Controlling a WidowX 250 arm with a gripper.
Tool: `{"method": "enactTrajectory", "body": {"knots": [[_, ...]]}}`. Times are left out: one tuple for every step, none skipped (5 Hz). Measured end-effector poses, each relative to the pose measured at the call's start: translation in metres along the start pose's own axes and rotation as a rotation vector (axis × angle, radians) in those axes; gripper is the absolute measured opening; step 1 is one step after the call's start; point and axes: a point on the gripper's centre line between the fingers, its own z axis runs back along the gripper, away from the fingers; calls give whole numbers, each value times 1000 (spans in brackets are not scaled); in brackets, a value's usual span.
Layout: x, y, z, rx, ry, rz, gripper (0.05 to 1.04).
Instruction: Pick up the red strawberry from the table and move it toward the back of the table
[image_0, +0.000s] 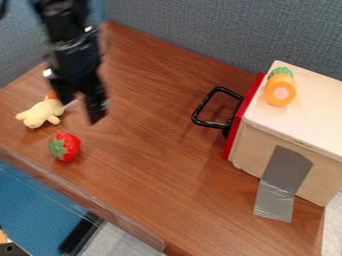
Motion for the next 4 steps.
{"method": "enactTrajectory", "body": {"knots": [[-21, 10, -18, -34, 16, -21, 999], [-25, 13, -43, -43, 43, -31, 999], [-24, 7, -60, -62, 66, -32, 999], [-23, -1, -69, -83, 82, -37, 945]]}}
